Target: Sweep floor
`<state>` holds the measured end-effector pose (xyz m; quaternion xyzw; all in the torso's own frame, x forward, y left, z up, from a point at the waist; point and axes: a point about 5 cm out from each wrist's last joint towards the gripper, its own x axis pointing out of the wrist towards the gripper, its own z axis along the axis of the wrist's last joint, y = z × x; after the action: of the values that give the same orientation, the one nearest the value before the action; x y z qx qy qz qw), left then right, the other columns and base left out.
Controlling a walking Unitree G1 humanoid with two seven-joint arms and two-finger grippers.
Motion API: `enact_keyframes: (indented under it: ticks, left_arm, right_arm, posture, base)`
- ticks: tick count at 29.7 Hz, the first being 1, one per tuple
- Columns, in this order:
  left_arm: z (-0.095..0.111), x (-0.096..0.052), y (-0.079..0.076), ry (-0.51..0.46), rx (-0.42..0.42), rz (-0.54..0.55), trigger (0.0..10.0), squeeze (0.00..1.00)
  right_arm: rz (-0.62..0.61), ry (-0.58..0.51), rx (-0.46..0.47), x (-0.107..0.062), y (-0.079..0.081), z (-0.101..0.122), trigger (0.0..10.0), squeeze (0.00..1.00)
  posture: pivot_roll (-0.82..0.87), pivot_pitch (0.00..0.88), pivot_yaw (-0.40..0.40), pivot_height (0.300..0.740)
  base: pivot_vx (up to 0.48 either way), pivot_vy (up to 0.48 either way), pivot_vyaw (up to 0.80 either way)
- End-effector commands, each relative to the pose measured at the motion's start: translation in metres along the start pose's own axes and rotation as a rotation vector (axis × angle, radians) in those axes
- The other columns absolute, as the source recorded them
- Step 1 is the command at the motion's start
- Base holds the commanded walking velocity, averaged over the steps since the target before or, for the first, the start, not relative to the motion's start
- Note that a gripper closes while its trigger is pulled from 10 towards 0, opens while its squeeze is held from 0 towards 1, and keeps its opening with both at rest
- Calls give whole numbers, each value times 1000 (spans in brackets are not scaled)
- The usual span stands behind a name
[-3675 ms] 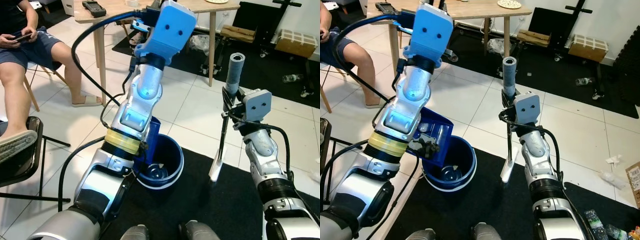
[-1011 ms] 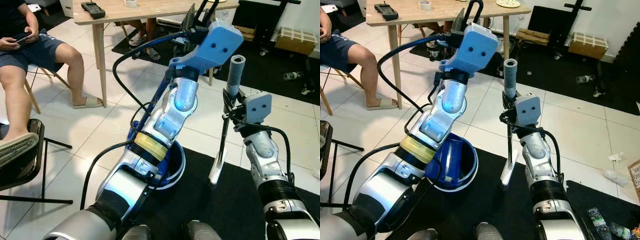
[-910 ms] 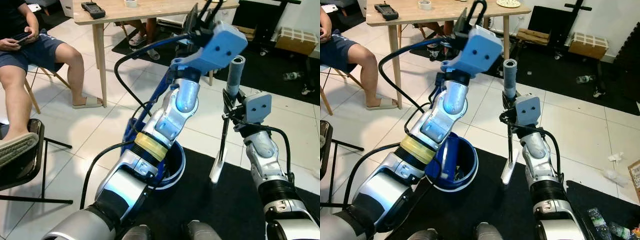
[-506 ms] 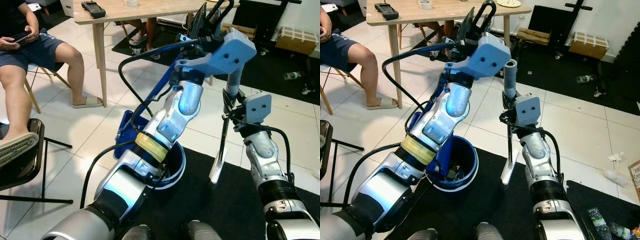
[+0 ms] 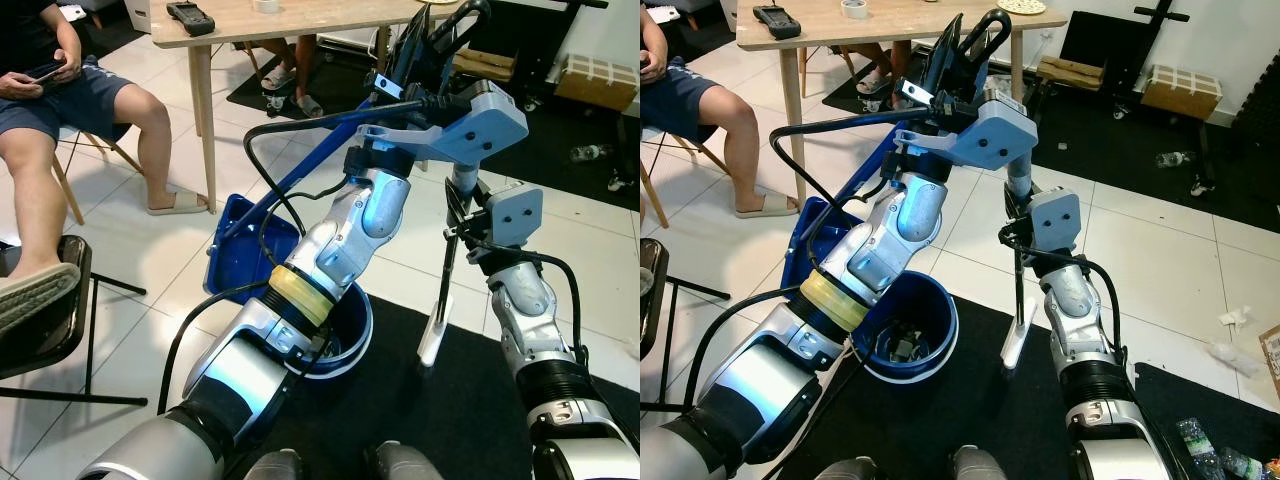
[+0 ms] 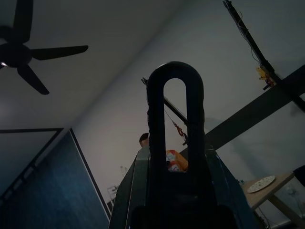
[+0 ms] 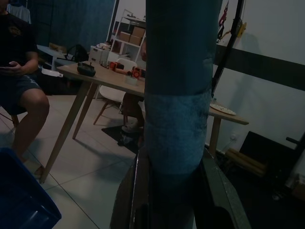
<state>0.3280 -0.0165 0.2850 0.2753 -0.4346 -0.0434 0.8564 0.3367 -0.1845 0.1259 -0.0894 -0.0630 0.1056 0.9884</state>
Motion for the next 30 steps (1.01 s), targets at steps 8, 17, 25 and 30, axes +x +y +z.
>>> enact_keyframes:
  ticks: [8, 17, 25, 30]
  left_arm:
    - [11, -1, -4, -77, 24, -21, 10000, 0]
    - [4, 1, -1, -17, -16, -7, 10000, 0]
    - [5, 0, -3, -16, -28, -13, 10000, 0]
    - [6, 0, -3, -18, -31, -14, 10000, 0]
  right_arm:
    - [1, -28, -18, 1, -1, 5, 10000, 0]
    - [1, -28, -20, 1, -1, 5, 10000, 0]
    - [1, -29, -21, 1, -2, 5, 10000, 0]
    - [2, -30, -22, 1, -2, 6, 10000, 0]
  posture:
    - [8, 17, -24, 740]
    - [7, 16, -23, 740]
    - [6, 13, -23, 740]
    - [5, 13, -23, 740]
  base:
    - [0, 0, 0]
    - [0, 0, 0]
    - [0, 0, 0]
    - [0, 0, 0]
